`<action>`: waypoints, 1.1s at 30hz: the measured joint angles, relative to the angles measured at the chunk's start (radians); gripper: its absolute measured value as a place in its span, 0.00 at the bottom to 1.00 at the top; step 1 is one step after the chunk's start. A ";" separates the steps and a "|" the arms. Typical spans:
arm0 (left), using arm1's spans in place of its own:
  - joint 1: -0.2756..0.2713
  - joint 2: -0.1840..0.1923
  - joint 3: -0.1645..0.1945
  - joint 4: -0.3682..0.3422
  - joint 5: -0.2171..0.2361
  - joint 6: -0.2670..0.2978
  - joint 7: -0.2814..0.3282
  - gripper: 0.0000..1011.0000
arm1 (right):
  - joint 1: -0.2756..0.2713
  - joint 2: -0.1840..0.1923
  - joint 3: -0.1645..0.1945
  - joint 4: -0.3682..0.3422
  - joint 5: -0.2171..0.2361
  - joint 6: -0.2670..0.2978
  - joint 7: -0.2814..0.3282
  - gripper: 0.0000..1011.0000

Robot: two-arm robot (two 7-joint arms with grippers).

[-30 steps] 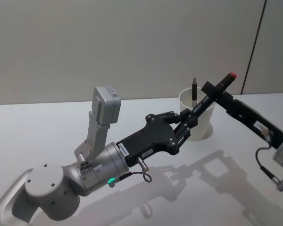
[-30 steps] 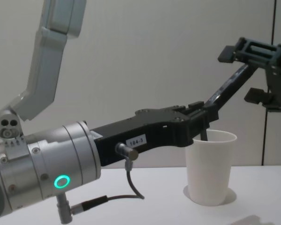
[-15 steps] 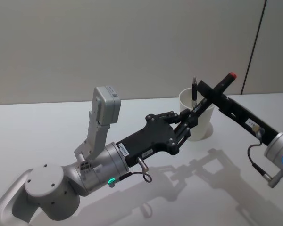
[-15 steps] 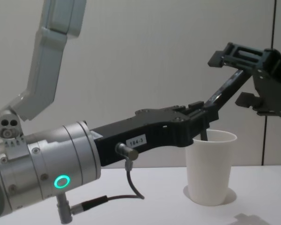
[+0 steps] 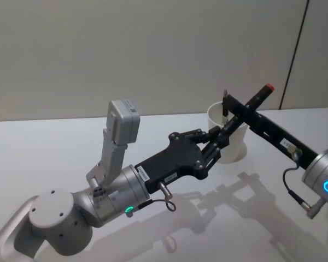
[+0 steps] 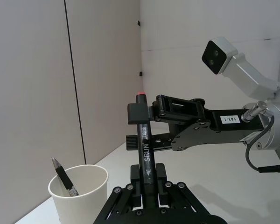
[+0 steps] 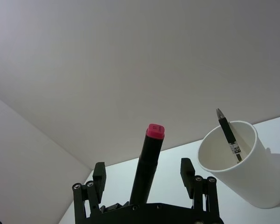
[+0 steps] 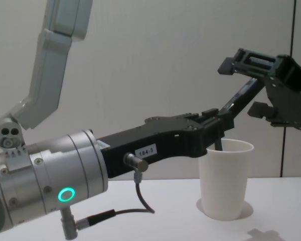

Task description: Place the pen into the pen holder.

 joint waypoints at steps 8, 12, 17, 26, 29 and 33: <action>0.000 0.000 0.000 0.000 0.000 0.000 0.000 0.19 | -0.013 0.005 -0.004 -0.013 0.014 -0.019 -0.024 0.99; 0.000 0.000 0.000 0.000 0.000 0.000 0.000 0.19 | -0.018 0.008 -0.007 -0.018 0.020 -0.031 -0.034 0.99; 0.000 0.000 0.000 0.000 0.000 0.000 0.000 0.19 | -0.019 0.008 -0.009 -0.020 0.023 -0.042 -0.039 0.99; 0.000 0.000 0.000 0.000 0.000 0.000 0.000 0.19 | -0.019 0.009 -0.014 -0.022 0.026 -0.056 -0.042 0.97; 0.000 0.000 0.000 0.000 0.000 0.000 0.000 0.19 | -0.018 0.009 -0.015 -0.022 0.027 -0.058 -0.043 0.91; 0.000 0.000 0.000 0.000 0.000 0.000 0.000 0.19 | -0.018 0.010 -0.016 -0.022 0.027 -0.061 -0.044 0.79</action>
